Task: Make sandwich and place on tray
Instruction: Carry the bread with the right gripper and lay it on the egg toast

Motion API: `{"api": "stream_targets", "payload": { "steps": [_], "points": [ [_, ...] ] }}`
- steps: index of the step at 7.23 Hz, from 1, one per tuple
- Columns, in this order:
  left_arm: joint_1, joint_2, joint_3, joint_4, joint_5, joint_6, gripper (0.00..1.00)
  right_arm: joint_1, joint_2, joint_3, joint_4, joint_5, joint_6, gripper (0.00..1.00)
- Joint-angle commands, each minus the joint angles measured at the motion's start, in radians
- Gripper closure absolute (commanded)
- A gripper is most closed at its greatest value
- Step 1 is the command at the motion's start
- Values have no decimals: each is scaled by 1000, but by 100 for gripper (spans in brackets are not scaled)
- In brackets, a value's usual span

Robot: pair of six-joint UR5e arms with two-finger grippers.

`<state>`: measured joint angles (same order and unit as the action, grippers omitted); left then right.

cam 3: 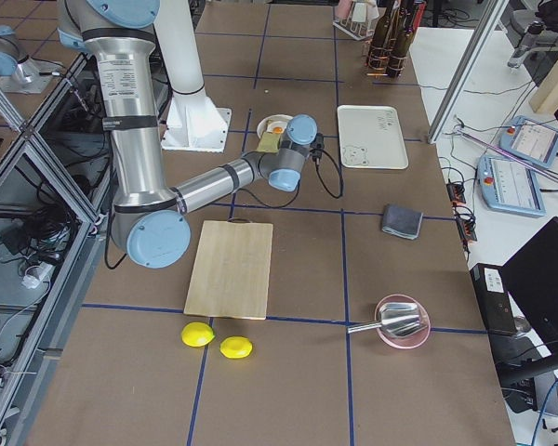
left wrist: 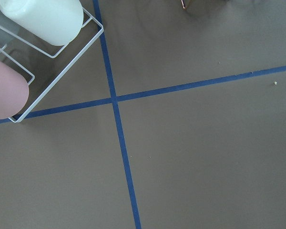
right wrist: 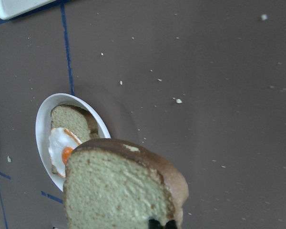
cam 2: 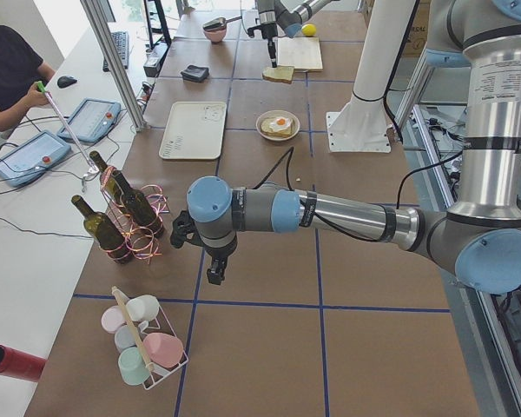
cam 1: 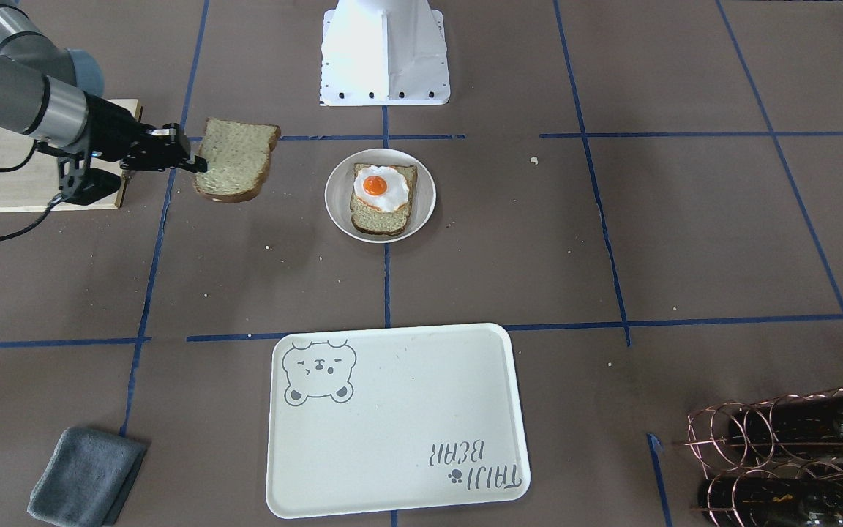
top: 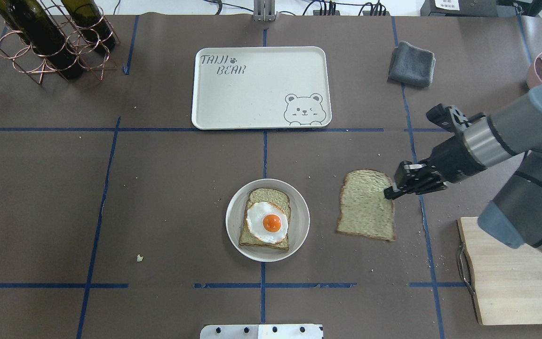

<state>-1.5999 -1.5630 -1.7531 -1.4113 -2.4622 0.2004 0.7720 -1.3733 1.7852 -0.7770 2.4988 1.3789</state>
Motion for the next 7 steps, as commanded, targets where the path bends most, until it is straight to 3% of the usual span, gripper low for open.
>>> {"api": "stream_targets", "payload": {
  "steps": [1,3,7],
  "points": [
    [1,0,1,0,-24,1,0,-152,210,-13,-219,-130,54,100],
    [0,0,1,0,-24,1,0,-218,313,-119,-235,-243,52,100],
    [0,0,-3,0,-24,-1,0,-223,306,-150,-225,-247,43,100]
  ]
}}
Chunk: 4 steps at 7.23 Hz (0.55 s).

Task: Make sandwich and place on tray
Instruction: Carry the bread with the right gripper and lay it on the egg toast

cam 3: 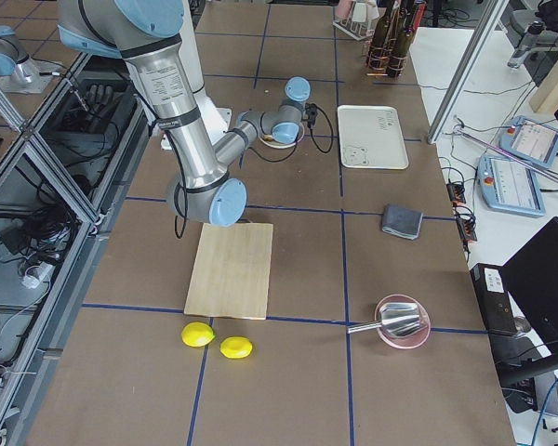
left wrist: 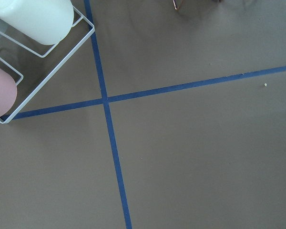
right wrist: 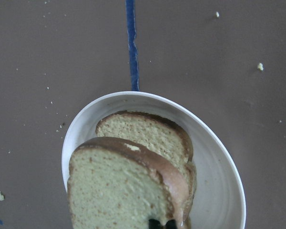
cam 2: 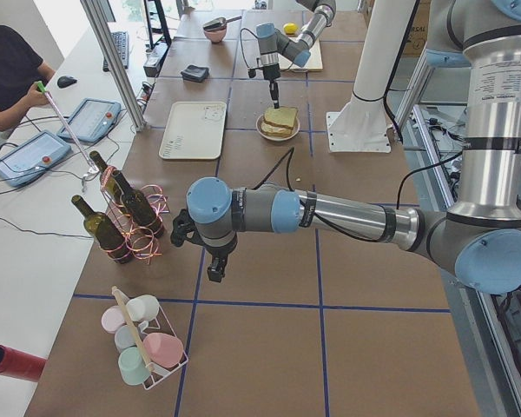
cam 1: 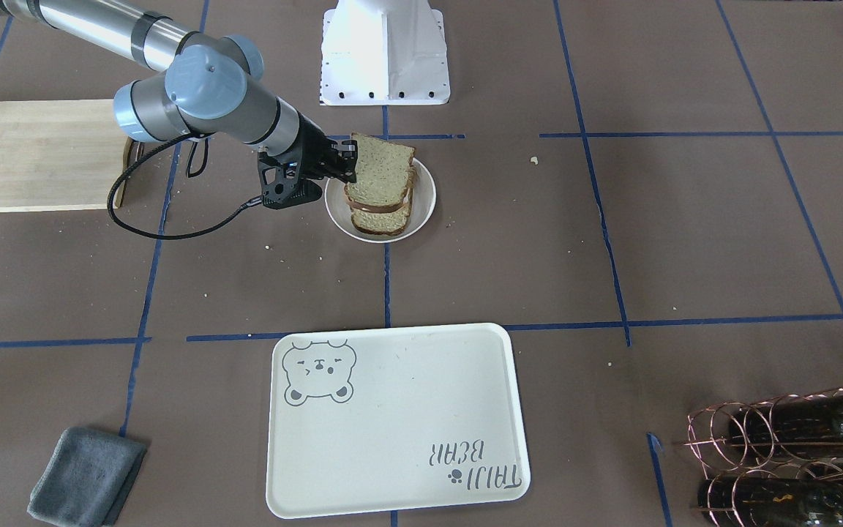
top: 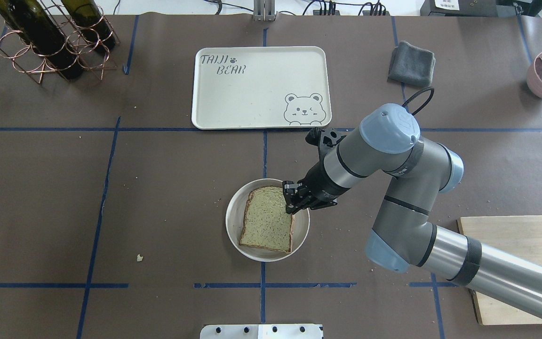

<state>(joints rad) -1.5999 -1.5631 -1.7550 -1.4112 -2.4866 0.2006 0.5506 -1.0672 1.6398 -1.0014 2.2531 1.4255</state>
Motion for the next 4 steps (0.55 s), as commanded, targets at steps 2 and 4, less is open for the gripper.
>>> {"api": "stream_targets", "payload": {
  "steps": [2,4],
  "points": [
    [0,0,-1,0,0,0,0,-1,1,-6,-3,-3,-7,100],
    [0,2,-3,0,0,-1,0,-3,7,-11,-5,-4,-7,100]
  ]
}}
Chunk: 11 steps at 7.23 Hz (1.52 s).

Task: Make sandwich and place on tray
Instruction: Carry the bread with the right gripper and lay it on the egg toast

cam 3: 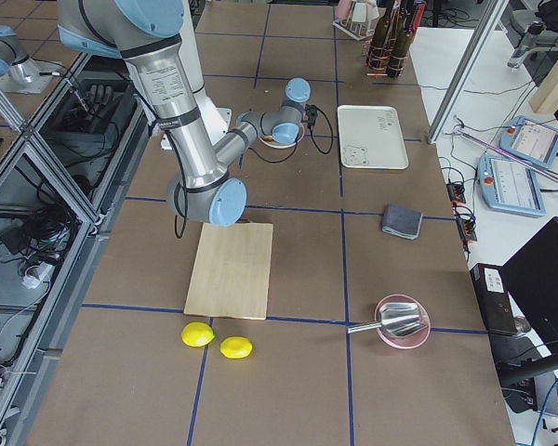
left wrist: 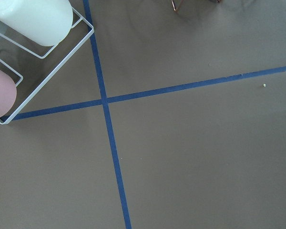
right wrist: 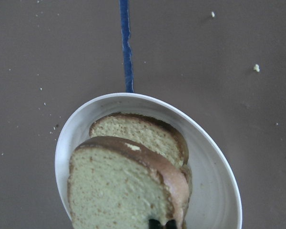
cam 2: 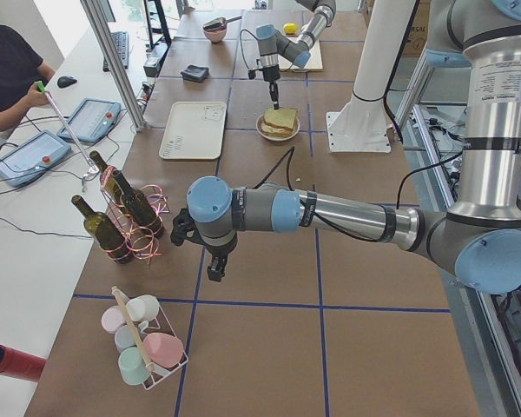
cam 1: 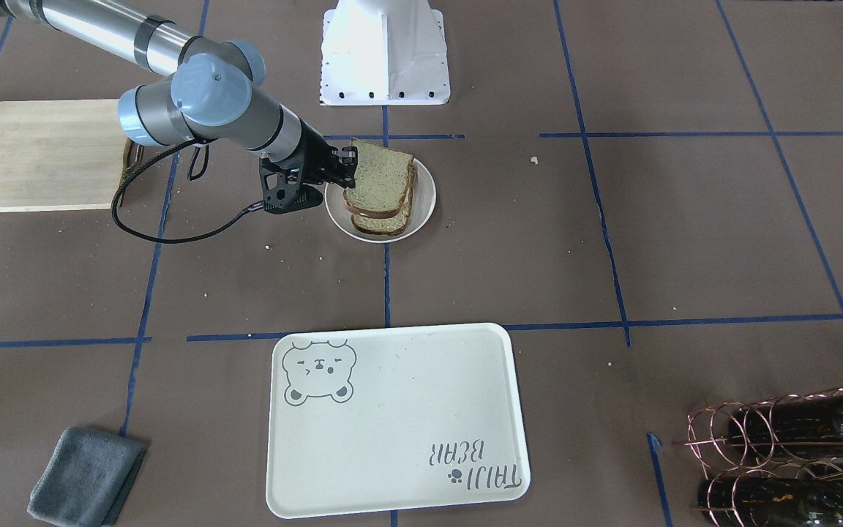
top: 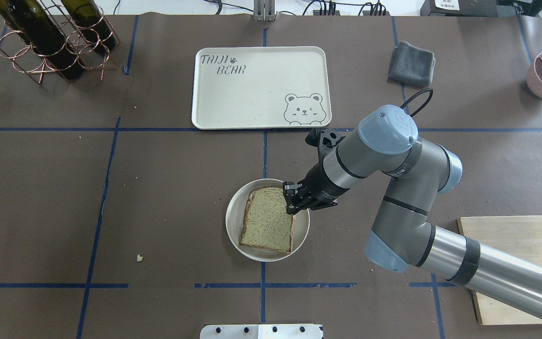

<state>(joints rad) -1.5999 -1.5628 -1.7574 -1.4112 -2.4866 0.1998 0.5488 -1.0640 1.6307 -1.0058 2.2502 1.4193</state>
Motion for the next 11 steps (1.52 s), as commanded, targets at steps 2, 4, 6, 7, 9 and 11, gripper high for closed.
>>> {"api": "stream_targets", "payload": {
  "steps": [2,4,6,7,9,11],
  "points": [
    [0,1,-1,0,0,0,0,-1,6,-6,-4,-17,0,100],
    [0,0,1,0,0,0,0,-1,7,-23,7,-37,-2,100],
    [0,0,2,0,0,0,0,-3,7,-23,6,-37,-2,68],
    [0,0,3,0,0,1,0,-10,9,-25,6,-53,-2,52],
    [2,0,0,-2,-2,3,0,-15,9,-22,7,-61,0,47],
    [61,-3,-4,-70,-111,-61,0,2,6,18,1,-51,3,41]
  ]
}}
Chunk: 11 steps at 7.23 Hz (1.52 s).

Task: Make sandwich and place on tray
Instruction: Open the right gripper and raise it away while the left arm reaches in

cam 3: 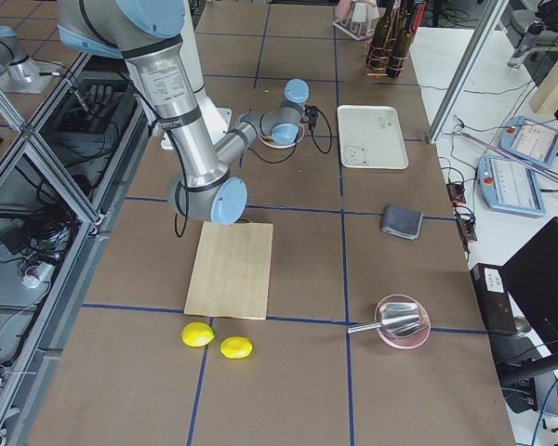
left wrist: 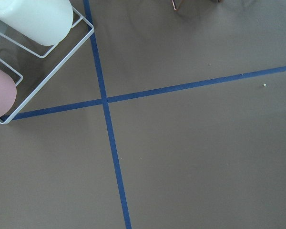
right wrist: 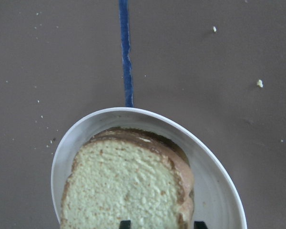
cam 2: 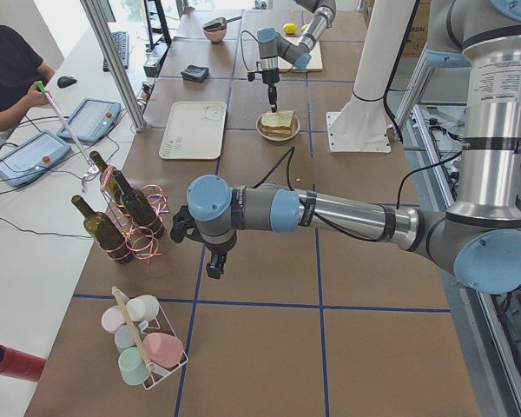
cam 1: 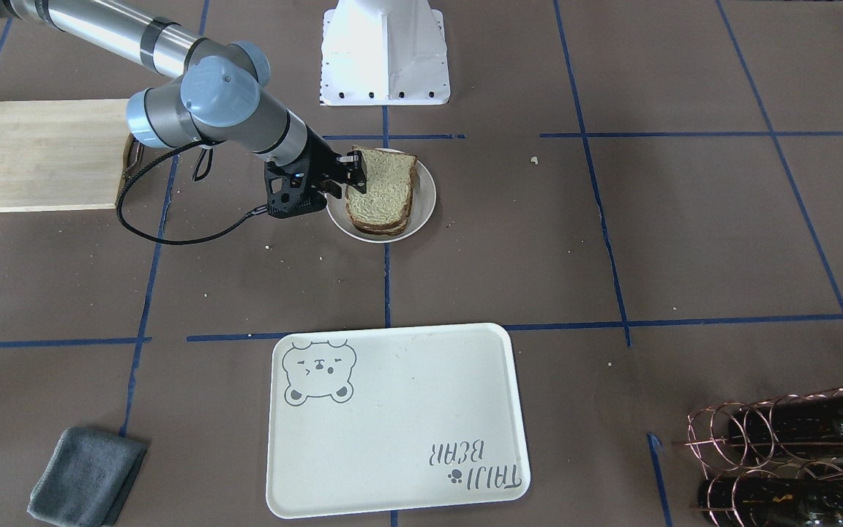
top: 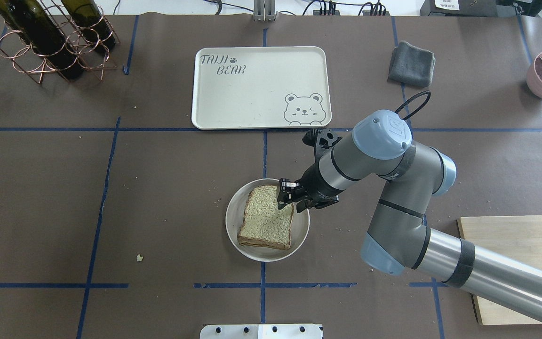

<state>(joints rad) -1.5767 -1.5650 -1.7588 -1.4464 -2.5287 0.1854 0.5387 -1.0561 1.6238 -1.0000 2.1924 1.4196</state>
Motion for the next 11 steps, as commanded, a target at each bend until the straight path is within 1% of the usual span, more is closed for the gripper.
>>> {"api": "stream_targets", "payload": {
  "steps": [1,2,3,4,5,6,7,8,9,10,11],
  "points": [
    [117,-7,-25,-95,-77,-146,0,47,-16,56,-9,18,2,32],
    [188,-7,-30,-205,-74,-247,0,85,-51,86,-11,26,7,0],
    [289,-12,-51,-350,-71,-484,0,160,-96,97,-12,79,4,0],
    [414,-18,-63,-515,-67,-729,0,264,-116,96,-11,184,-5,0],
    [532,-86,-64,-626,33,-976,0,326,-130,96,-11,238,-30,0],
    [655,-177,-62,-637,139,-1144,0,355,-152,97,-11,247,-69,0],
    [746,-267,-48,-635,210,-1310,11,362,-179,96,-11,245,-112,0],
    [844,-320,-42,-635,267,-1393,18,363,-180,94,-11,245,-117,0],
    [919,-363,-39,-634,319,-1459,27,363,-180,96,-9,245,-117,0],
    [969,-406,-6,-638,330,-1592,37,360,-186,96,-8,245,-117,0],
    [1019,-456,42,-635,399,-1601,37,360,-186,96,-8,245,-117,0]
  ]
}}
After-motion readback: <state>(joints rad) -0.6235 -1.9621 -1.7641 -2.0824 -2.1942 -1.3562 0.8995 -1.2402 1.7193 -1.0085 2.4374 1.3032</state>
